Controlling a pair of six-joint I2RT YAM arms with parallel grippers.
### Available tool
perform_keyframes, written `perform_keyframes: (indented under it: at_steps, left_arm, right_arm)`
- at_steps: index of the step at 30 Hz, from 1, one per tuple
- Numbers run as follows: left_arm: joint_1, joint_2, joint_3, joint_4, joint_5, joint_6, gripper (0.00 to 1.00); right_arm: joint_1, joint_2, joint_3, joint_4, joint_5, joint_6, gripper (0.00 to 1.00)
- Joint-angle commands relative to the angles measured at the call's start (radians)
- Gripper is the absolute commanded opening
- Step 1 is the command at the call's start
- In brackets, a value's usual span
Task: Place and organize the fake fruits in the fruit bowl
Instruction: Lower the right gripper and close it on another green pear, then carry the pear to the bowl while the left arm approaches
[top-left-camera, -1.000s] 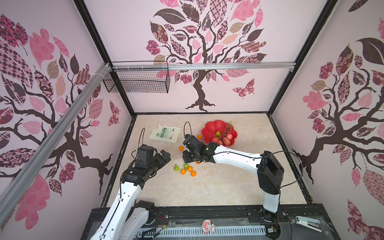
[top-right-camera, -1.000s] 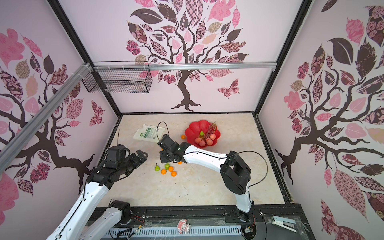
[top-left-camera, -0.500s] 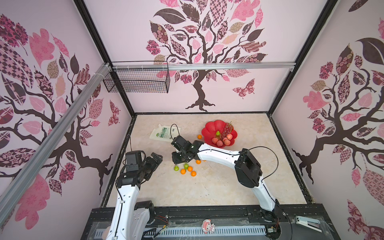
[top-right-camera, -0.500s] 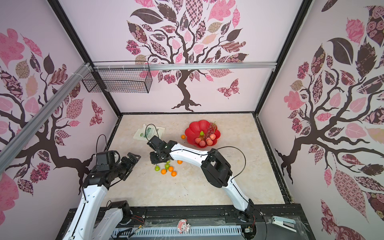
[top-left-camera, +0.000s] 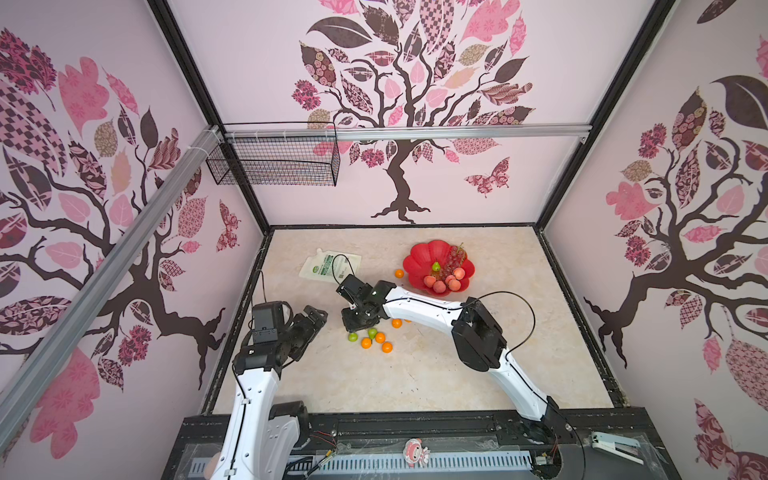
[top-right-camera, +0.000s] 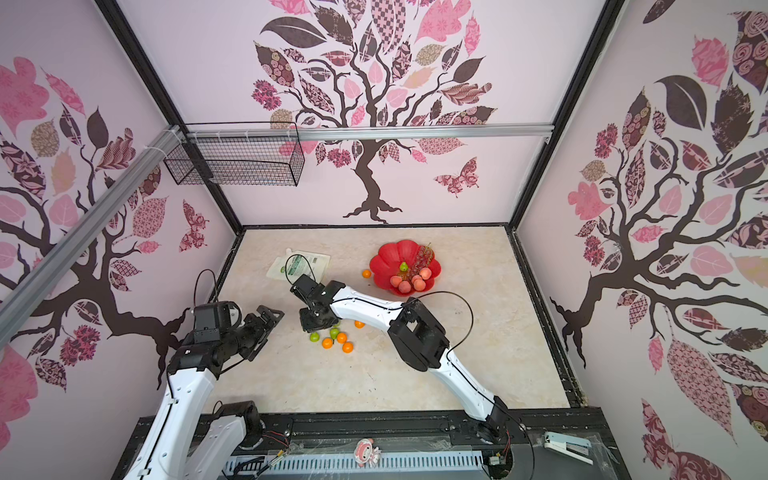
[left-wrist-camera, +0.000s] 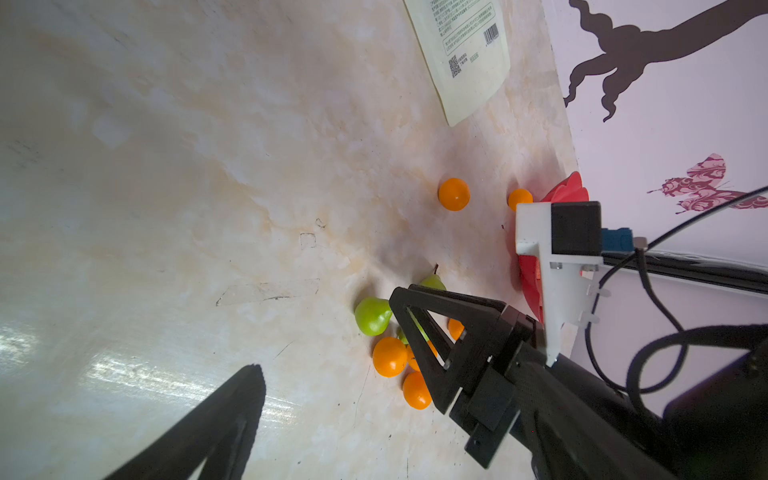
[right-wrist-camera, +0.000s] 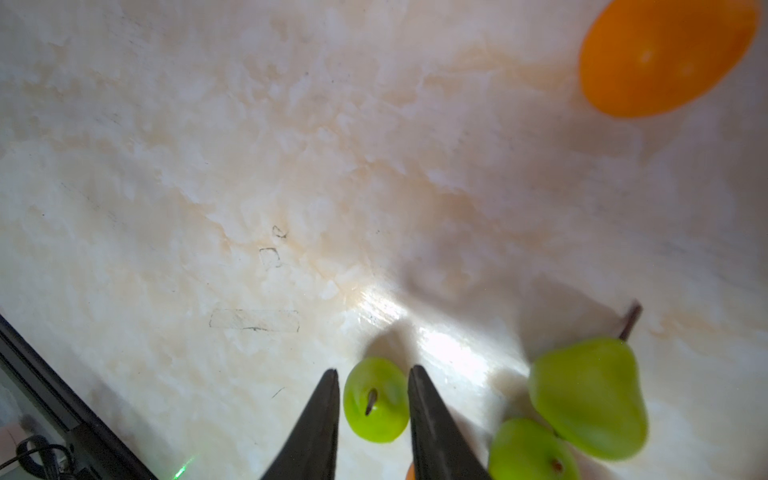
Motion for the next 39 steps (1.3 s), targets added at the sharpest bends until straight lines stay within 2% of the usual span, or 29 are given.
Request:
perform_keyframes:
  at_steps: [1, 22, 33, 39]
  left_arm:
    - [0.003, -0.007, -0.024, 0.018, 0.005, 0.013, 0.98]
    - [0.004, -0.007, -0.020, 0.017, 0.011, 0.027, 0.98]
    - [0.004, 0.001, 0.048, 0.016, 0.047, 0.092, 0.98]
    - [-0.018, 0.017, 0.092, 0.038, 0.062, 0.109, 0.98]
  right_arm:
    - [0.005, 0.053, 0.047, -0.048, -0.010, -0.011, 0.30]
    - [0.006, 0.040, 0.066, -0.056, -0.003, -0.014, 0.00]
    - [0.002, -0.052, 0.044, -0.041, 0.021, -0.011, 0.00]
    - [-0.016, -0.145, -0.027, 0.004, 0.025, -0.002, 0.00]
